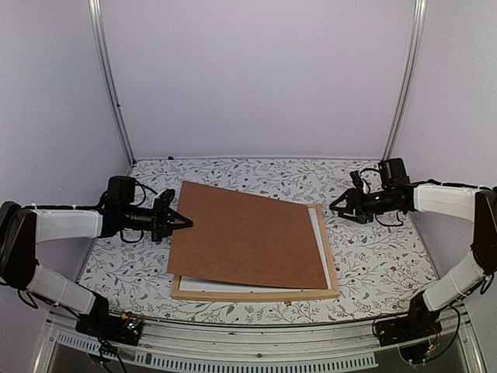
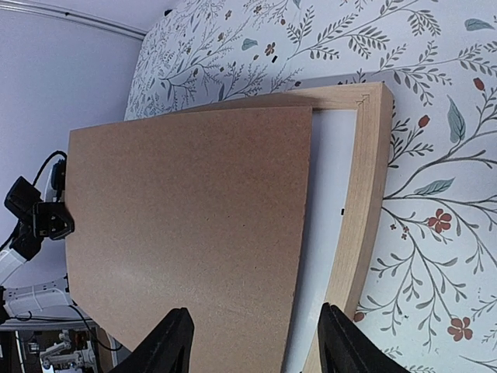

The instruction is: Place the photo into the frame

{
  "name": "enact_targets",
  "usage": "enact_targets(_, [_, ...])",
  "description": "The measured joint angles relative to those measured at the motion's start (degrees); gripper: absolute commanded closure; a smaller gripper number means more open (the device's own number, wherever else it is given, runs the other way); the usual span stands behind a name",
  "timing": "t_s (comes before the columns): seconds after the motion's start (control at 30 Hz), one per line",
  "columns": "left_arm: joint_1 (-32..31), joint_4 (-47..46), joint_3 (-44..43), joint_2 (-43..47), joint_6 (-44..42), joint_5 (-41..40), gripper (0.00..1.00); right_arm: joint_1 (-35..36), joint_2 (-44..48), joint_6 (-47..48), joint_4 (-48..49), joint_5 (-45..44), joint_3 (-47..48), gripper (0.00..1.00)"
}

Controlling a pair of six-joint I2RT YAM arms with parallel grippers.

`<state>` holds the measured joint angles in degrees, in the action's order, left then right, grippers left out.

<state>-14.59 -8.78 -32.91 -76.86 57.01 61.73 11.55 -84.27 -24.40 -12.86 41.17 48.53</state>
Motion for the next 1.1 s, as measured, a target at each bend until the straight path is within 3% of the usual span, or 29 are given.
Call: enact_targets(1.1, [-1.3,-1.0,-5.6,-10.9,-4.0,2.2,1.00,-0.4,-0.4,0.2,0.1,0.0,0.0,0.42])
